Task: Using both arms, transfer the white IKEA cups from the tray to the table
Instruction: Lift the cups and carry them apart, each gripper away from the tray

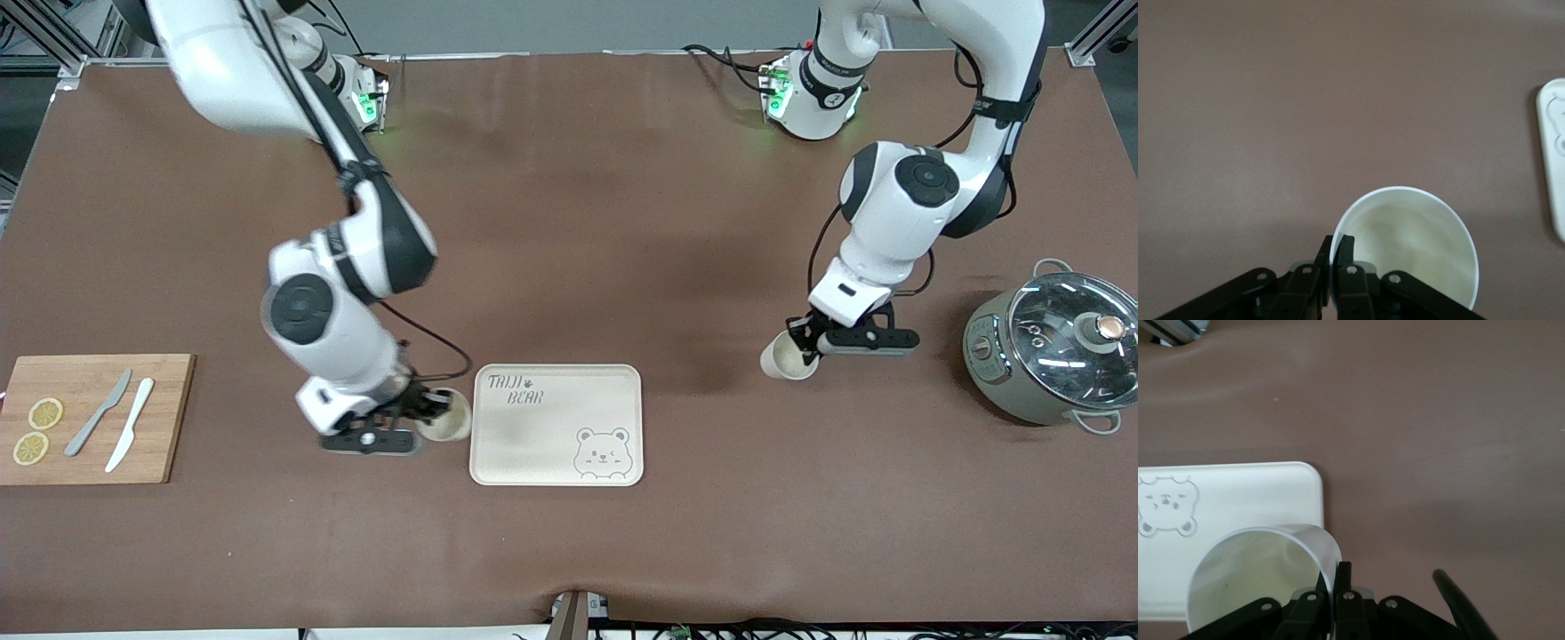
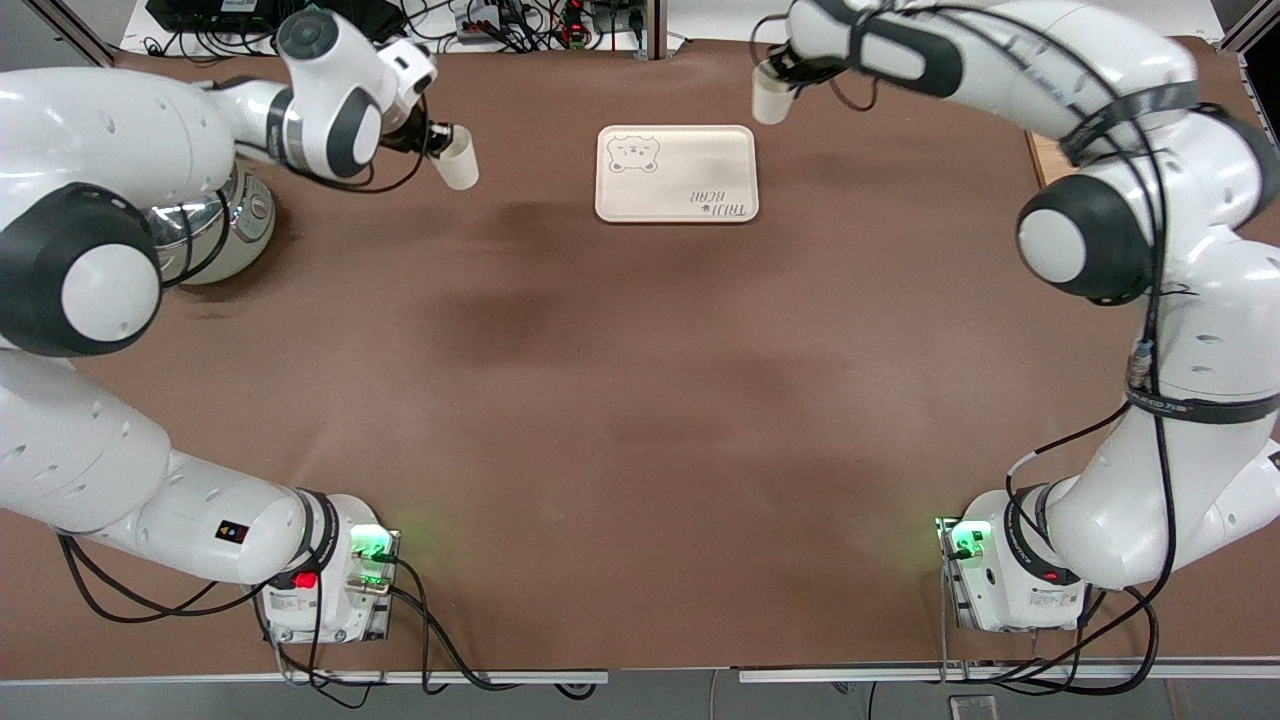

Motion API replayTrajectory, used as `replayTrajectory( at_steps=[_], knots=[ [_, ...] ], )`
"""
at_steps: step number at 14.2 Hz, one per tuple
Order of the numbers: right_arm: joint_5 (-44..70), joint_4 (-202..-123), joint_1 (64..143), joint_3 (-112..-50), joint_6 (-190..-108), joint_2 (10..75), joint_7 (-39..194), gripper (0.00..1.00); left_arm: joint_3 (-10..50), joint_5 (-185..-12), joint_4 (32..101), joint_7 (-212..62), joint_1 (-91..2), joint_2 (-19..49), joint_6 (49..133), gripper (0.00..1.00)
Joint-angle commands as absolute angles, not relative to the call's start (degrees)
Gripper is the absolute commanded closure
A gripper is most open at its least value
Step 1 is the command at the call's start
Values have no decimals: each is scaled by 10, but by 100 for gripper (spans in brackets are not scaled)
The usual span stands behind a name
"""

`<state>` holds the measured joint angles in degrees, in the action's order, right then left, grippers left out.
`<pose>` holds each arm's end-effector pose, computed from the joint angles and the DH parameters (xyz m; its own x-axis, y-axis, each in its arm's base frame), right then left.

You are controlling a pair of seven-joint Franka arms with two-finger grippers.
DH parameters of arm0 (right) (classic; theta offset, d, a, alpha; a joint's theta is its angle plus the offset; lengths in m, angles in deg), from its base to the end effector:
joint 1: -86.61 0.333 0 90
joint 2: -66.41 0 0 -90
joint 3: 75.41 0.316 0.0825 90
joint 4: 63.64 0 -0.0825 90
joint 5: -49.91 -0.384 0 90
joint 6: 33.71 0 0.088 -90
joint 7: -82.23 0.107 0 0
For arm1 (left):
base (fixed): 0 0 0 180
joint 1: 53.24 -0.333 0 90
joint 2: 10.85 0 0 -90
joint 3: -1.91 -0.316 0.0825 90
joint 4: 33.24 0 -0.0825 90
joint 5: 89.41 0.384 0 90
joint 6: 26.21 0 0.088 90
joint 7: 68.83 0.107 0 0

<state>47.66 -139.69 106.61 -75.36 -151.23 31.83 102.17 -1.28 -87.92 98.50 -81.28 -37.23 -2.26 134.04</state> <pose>0.6906 0.2542 0.3926 0.9948 -0.0180 0.0998 -0.0105 -0.9971 -0.0758 0.5424 -0.1249 0.3197 0.9410 -0.0211 0.3379 -0.0400 -0.9980 0.0491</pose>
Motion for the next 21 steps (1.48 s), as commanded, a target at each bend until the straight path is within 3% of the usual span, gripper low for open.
replayTrajectory(
  at_steps=[1,6,9,14,21],
  knots=[
    [474,-1429,1004,-742,-1455,370,915,100,-7,-859,1065,-775,-414,-34,1455,100],
    [474,-1504,925,-743,-1462,409,781,100,-6,-859,1055,-683,-486,46,1550,100],
    [473,-1535,882,-741,-1485,412,707,100,-6,-859,1036,-680,-490,77,1563,100],
    [467,-1668,857,-740,-1666,415,656,100,-5,-859,1022,-680,-489,93,1563,100],
    [448,-1675,861,-740,-1737,361,657,100,-5,-859,1007,-680,-488,113,1563,100]
  ],
)
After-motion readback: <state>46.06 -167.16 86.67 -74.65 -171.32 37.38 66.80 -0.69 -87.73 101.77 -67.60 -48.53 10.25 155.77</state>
